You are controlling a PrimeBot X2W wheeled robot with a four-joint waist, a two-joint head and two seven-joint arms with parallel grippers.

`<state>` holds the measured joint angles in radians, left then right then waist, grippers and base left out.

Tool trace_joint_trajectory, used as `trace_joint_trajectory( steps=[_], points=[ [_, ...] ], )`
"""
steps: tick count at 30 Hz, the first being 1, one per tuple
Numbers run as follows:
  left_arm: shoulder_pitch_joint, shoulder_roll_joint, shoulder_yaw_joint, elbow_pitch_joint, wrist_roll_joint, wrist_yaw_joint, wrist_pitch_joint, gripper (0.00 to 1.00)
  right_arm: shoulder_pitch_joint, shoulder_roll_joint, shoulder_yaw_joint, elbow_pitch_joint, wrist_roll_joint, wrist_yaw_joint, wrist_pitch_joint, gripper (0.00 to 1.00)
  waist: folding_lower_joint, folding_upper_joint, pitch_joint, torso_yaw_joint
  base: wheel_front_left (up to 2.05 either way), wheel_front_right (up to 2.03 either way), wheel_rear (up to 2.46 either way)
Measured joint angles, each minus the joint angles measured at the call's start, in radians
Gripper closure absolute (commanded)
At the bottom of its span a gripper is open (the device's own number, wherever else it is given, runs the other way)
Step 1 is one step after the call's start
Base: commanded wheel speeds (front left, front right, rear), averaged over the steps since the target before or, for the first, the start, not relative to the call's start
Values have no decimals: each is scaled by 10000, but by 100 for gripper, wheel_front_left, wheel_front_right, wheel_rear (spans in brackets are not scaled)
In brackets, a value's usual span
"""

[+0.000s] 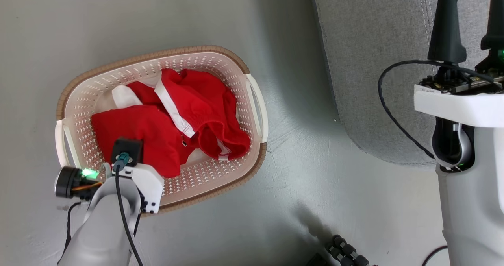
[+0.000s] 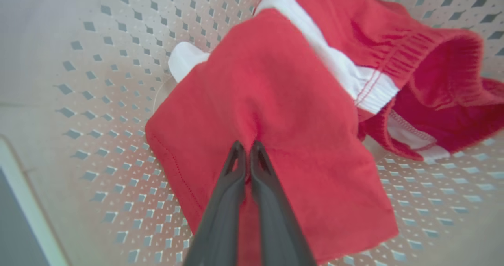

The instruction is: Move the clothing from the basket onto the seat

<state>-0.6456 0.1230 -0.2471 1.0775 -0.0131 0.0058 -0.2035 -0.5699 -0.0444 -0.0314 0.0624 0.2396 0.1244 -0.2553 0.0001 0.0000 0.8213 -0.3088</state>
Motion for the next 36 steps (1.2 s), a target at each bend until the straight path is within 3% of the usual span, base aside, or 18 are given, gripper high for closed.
trace_joint_trajectory(
  steps=[21, 36],
  points=[
    [219, 10, 71, -1262, -71, -157, -433, 100, -47, -2, -299, 163, 48, 0, -2, 0, 0, 0, -637, 345, 0, 0, 0],
    [1093, -61, 370, -4439, -364, 19, -433, 100, -22, -4, -612, 280, -424, 0, -2, 0, -1, 0, -1217, 831, 0, 0, 0]
  ],
)
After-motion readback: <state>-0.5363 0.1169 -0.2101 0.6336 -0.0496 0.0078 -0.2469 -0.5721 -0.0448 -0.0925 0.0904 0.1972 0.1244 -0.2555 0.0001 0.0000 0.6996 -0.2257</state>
